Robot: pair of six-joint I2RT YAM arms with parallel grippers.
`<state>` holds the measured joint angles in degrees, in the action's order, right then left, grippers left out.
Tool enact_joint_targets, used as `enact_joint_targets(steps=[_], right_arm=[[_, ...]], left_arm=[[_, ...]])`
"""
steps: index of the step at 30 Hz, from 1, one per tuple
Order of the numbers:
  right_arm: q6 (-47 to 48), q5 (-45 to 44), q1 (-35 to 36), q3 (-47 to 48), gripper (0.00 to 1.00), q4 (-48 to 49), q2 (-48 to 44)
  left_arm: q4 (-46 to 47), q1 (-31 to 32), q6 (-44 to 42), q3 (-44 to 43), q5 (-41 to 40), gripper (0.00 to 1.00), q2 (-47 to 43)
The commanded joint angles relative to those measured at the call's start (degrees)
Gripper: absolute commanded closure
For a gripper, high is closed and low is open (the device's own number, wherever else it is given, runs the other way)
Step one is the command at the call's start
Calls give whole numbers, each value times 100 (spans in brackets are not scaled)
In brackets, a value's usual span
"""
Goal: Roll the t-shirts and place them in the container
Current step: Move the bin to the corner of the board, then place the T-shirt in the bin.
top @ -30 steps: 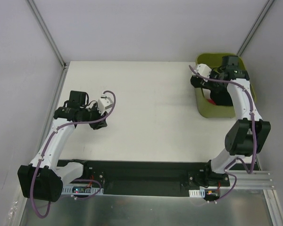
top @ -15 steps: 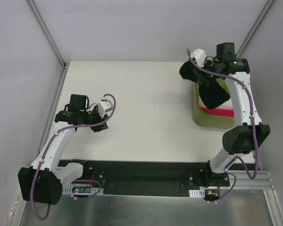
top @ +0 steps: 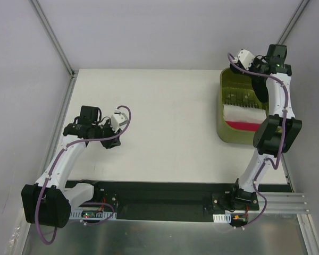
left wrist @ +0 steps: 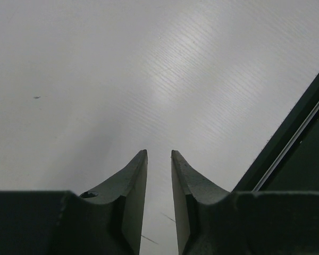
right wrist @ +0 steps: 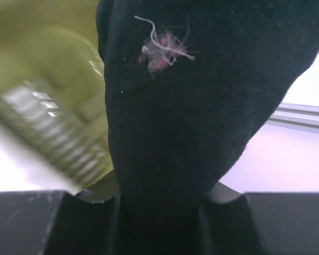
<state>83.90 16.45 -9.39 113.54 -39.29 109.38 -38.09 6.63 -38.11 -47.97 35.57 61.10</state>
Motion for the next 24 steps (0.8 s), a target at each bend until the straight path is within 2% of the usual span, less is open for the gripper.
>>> enact_joint_targets(steps=[1,4,6,10,17,24], right_arm=[[1292,157,-274,451,99,755,495],[1960,376,-371,187,99,878,610],[2287,482,-406,-155,99,896,637],[2649,789,-424,-507,99,1011,725],[2851,1114,-371,-885,99,1169,918],[3633,1502,-309,-1913,99,835,488]], left_arm=[[-348,-66,-65,-196,-349,77,103],[-577,-66,-205,-292,-560,79,226],[-665,-66,-302,-371,-665,83,349],[-858,-74,-346,-678,-867,85,596],[-1042,-74,-469,-1048,-1289,81,1035],[-1166,-74,-470,-1365,-1377,73,1316]])
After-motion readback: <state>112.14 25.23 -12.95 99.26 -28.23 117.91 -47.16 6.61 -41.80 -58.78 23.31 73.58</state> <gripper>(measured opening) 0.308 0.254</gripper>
